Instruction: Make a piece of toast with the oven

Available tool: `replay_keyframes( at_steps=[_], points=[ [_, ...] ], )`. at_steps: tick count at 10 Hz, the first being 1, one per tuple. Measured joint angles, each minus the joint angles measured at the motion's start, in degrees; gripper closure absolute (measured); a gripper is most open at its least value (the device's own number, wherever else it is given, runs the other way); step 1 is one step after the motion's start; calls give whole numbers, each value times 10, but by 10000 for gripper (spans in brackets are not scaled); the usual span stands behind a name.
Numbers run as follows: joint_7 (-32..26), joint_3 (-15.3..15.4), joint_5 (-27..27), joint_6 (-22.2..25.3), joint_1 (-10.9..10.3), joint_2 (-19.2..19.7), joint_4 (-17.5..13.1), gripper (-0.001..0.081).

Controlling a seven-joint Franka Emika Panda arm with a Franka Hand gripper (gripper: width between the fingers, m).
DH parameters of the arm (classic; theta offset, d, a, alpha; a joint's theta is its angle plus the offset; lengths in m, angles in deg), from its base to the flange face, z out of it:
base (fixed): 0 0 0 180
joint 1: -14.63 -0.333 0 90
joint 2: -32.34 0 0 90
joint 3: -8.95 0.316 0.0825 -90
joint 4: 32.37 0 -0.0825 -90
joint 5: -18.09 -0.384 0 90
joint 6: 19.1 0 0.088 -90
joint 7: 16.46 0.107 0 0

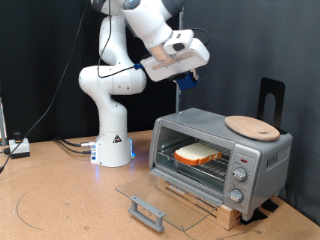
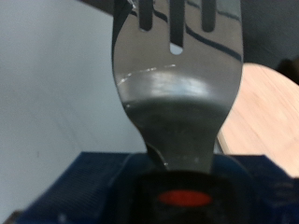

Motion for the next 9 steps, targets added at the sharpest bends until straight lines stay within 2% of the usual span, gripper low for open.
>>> replay_keyframes(
  at_steps=[2,5,8,9],
  points=[
    [25,34,-20,-11,-15,-32,19,383],
    [53,102,-47,-74,-20,-66,68,383],
    [54,146,-82,-121,-20,-69,101,383],
    [54,157,-90,-128,-20,-68,105,336]
  ],
)
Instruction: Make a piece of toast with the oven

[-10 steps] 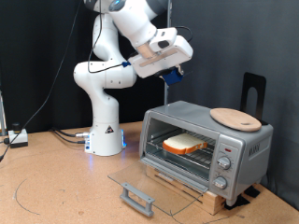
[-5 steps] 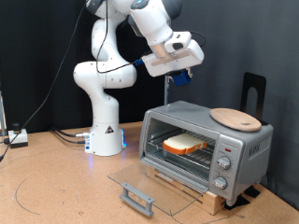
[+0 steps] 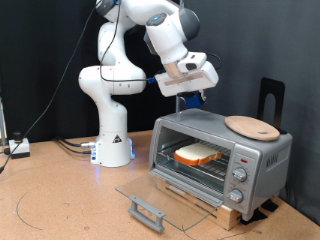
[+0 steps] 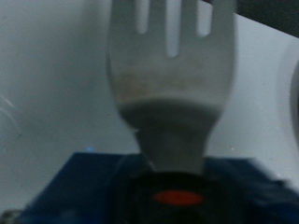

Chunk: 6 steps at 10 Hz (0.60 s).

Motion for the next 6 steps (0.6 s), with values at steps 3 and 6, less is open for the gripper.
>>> replay_keyframes(
  at_steps=[3,6],
  points=[
    [-4,21,-26,-17,0,8,3,158],
    [-33,1,-68,-23,0,3,-4,5]
  ],
)
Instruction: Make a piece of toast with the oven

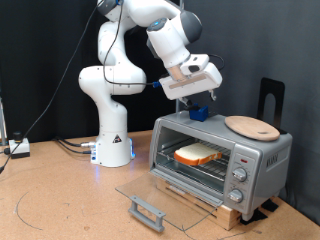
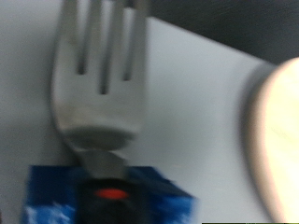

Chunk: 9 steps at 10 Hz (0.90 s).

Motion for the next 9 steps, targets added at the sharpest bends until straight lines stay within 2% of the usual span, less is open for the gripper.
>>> replay_keyframes(
  at_steps=[3,4,5,6,9],
  points=[
    [-38,-79,-7,24,0,-22,-10,-1],
    [-45,-96,-8,34,0,-30,-10,-1],
    [-43,-93,-4,34,1,-29,-10,-1],
    [-46,-91,-11,10,5,-27,-9,-1],
    [-65,-95,-47,-84,45,-6,-7,-1]
  ],
)
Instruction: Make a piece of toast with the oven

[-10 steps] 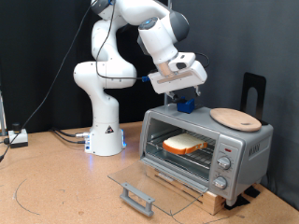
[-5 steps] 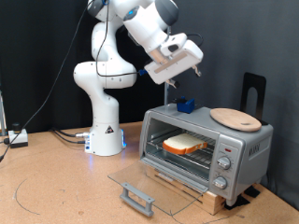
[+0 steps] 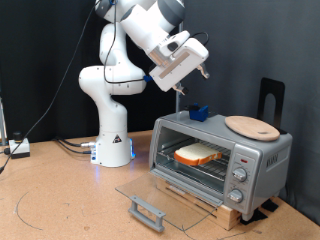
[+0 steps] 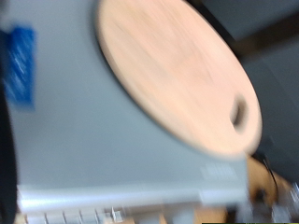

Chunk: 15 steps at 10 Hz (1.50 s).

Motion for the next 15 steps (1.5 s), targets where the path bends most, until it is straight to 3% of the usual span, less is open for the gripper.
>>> replay_keyframes(
  at_steps=[3,7,9,10,13,15],
  points=[
    [1,-16,6,-35,49,21,-5,-1],
    [2,-57,93,-4,117,71,-25,-1],
    [-12,-75,109,6,135,109,-43,-1],
    [-12,-74,109,4,135,108,-42,-1],
    [228,-20,151,0,172,107,-48,-1],
    [376,2,191,2,219,120,-66,-1]
  ],
)
